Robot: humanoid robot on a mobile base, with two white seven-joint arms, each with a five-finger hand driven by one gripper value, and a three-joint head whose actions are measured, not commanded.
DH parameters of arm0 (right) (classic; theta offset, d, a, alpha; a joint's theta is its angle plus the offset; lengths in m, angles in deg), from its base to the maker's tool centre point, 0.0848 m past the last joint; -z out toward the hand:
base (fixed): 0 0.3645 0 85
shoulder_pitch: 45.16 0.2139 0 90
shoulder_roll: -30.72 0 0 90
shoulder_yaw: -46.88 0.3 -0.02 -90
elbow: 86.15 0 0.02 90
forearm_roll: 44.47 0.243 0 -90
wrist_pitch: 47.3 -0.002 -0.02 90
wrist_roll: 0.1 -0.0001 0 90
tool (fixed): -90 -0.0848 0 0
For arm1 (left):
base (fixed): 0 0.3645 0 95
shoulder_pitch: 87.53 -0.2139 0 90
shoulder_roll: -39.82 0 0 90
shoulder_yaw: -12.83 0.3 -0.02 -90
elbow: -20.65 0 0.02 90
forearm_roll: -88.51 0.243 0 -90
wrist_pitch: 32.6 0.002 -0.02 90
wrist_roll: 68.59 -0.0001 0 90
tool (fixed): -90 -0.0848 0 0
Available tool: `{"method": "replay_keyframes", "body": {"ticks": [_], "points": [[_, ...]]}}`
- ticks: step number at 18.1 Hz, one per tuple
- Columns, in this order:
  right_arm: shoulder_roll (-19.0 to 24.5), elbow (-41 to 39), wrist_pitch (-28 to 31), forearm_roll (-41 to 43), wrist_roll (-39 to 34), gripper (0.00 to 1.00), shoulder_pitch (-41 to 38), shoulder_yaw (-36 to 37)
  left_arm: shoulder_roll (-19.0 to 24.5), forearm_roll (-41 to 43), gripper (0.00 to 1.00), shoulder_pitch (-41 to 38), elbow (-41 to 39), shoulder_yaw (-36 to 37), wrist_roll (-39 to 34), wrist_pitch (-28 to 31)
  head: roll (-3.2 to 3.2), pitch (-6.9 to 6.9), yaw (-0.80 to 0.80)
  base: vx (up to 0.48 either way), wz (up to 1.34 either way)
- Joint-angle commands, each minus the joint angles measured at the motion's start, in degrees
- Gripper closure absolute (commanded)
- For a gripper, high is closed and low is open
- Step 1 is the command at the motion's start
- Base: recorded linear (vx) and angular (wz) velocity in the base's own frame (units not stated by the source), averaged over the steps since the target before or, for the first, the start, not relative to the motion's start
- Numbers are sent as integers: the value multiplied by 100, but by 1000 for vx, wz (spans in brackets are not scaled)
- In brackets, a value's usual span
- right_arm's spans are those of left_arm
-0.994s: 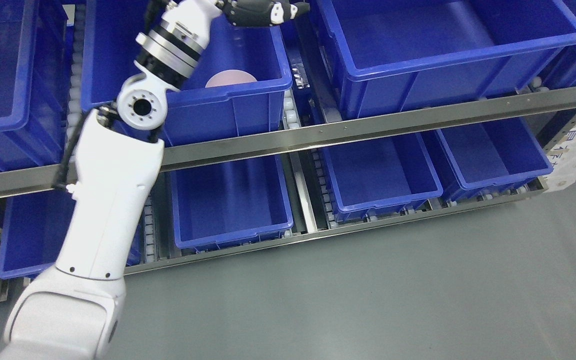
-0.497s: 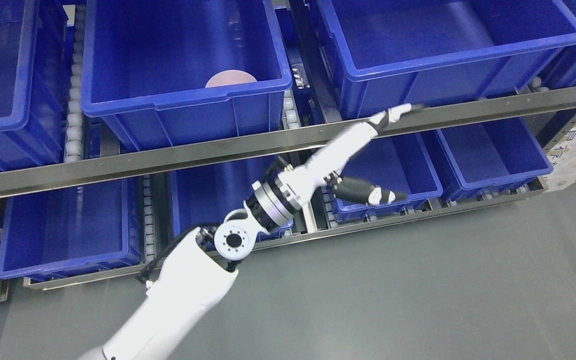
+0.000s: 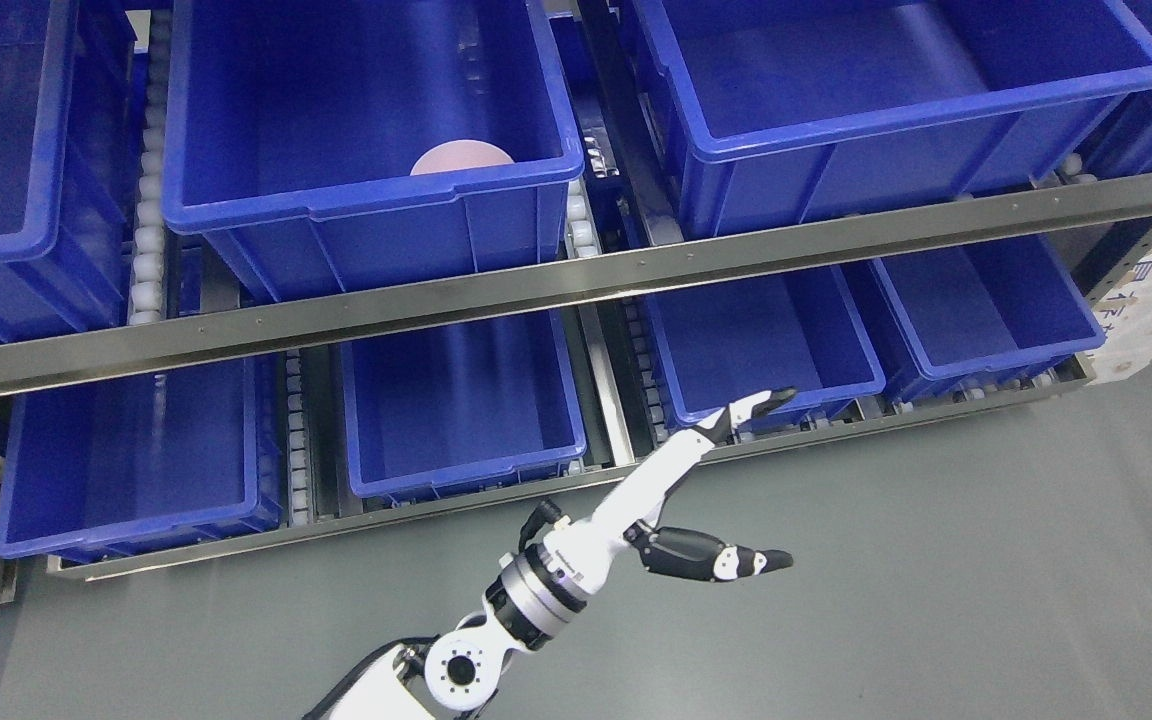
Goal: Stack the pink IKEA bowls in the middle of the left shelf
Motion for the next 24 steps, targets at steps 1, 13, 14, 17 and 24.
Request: {"method": "replay_keyframes", "body": {"ticks": [1,13,14,17,24], "points": [[-100,-193,17,0,-4,0,-167,62,42,-611,0,-1069,-240,-2034,-58,-116,0,0,0,0,0],[-100,-193,8,0,-4,0,-167,62,162,-1403,0,-2002,-231,-3407,-84,-345,0,-1,0,0,0],[-100,-193,16,0,-4,0,-167,62,179,-1412,0,-2011,-231,-3495,-84,-336,0,-1,0,0,0],[-100,-193,17,0,-4,0,-167,62,180,-1412,0,-2037,-240,-3566,-84,-336,0,-1,0,0,0],[-100,-193,8,0,-4,0,-167,70,153,-1412,0,-1800,-442,-4137,-84,-310,0,-1,0,0,0]]}}
